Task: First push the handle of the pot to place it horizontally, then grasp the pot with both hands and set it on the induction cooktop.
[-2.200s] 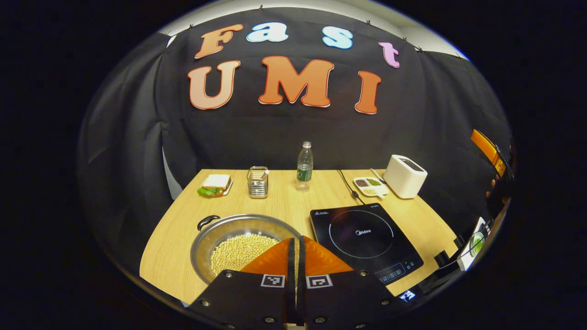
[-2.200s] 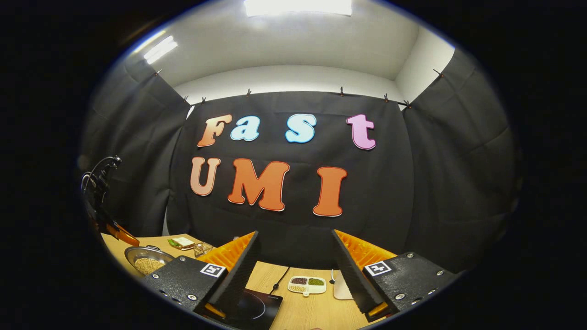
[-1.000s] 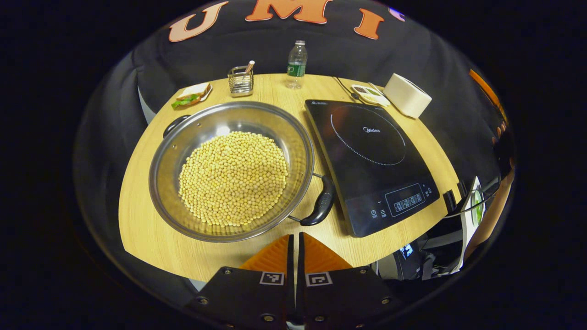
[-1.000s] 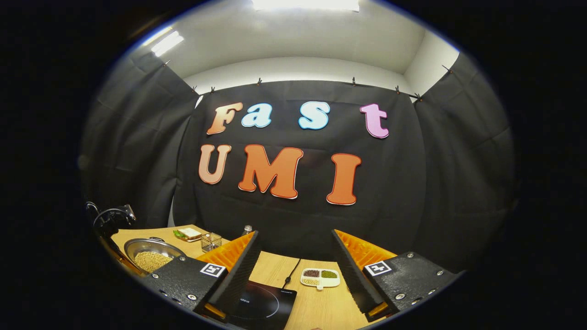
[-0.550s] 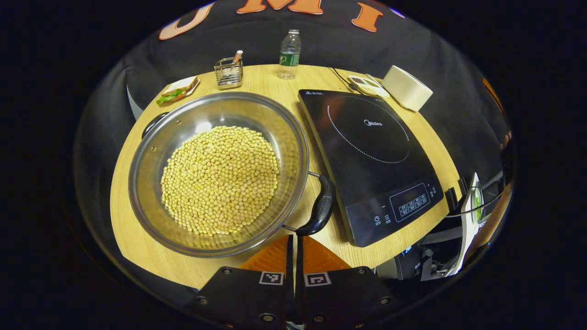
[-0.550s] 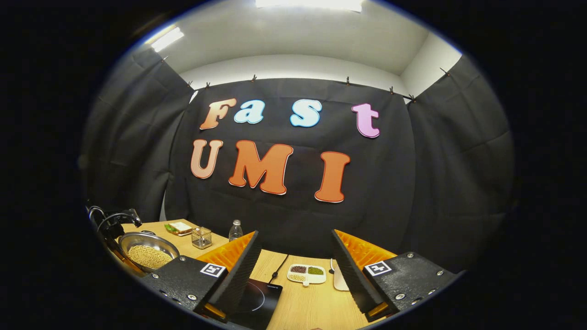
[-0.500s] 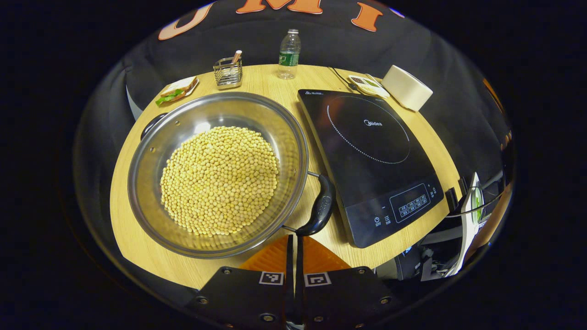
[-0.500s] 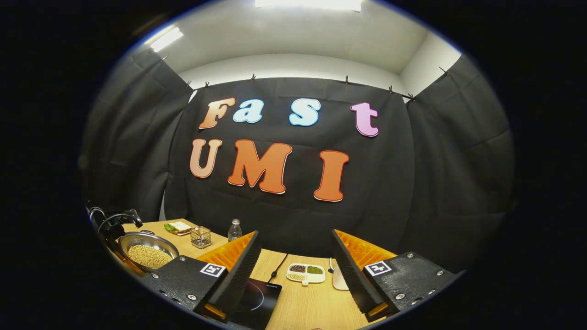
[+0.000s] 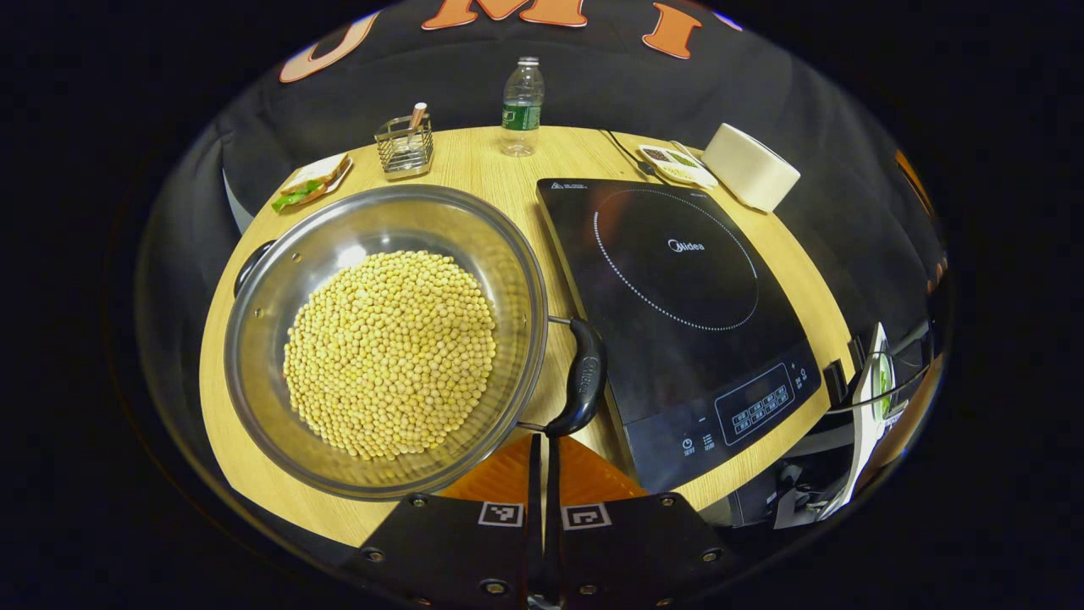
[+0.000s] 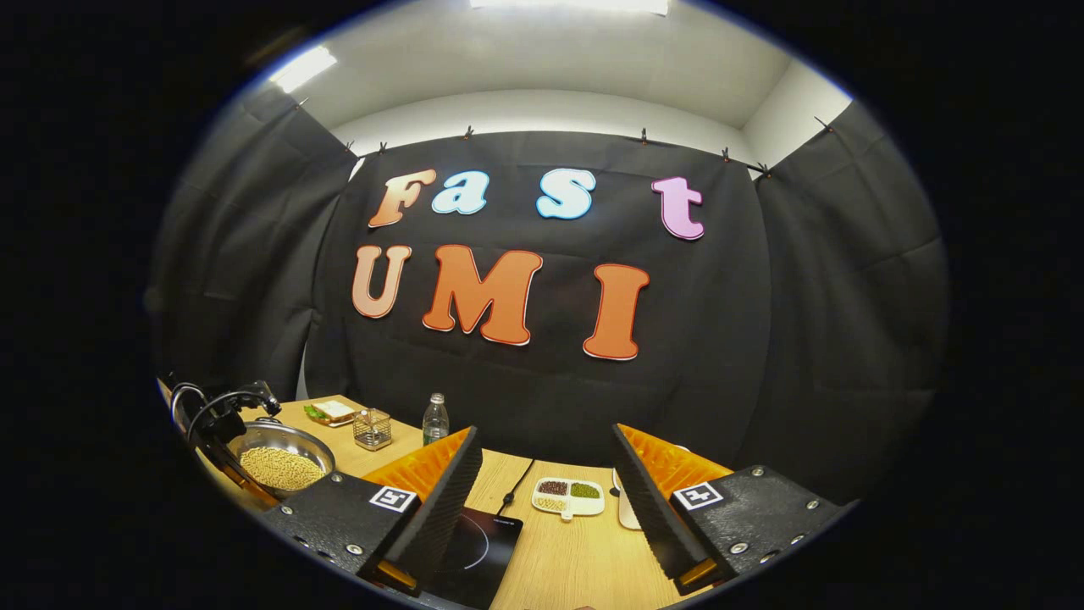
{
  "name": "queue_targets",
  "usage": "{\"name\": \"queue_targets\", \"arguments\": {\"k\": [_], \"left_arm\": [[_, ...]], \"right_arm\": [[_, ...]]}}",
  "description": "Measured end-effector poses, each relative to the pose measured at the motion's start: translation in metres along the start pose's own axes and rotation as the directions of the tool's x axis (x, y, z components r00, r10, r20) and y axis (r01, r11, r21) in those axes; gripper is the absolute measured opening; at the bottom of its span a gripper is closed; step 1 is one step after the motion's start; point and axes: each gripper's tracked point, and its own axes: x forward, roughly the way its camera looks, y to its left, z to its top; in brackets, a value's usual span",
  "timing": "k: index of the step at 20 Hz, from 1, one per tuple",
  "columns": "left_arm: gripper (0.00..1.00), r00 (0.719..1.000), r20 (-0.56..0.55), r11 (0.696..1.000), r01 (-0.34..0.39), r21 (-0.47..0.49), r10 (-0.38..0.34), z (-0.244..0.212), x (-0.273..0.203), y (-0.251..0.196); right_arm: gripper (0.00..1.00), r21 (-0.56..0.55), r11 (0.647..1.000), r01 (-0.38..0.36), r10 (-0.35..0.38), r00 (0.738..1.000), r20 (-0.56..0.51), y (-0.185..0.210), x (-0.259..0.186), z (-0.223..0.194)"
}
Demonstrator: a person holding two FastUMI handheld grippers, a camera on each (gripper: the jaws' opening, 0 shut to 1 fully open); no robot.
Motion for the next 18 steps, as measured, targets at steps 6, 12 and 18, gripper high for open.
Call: {"name": "queue_targets", "arguments": {"k": [6, 12, 18], "left_arm": [[0.01, 1.0, 0.022, 0.999, -0.02, 0.026, 0.019, 0.021, 0.014, -0.006], [0.02, 0.999, 0.043, 0.999, -0.027, 0.043, 0.025, 0.039, 0.024, -0.01], [0.01, 0.997, 0.066, 0.998, -0.035, 0.045, 0.031, 0.058, 0.034, -0.012]], "right_arm": [[0.95, 0.012, 1.0, -0.005, 0.005, 1.0, -0.011, 0.002, 0.004, -0.006], [0.95, 0.024, 1.0, 0.0, 0.001, 0.999, -0.033, -0.001, 0.002, -0.017], [0.95, 0.03, 1.0, 0.008, -0.006, 0.999, -0.054, -0.004, 0.001, -0.025]]}}
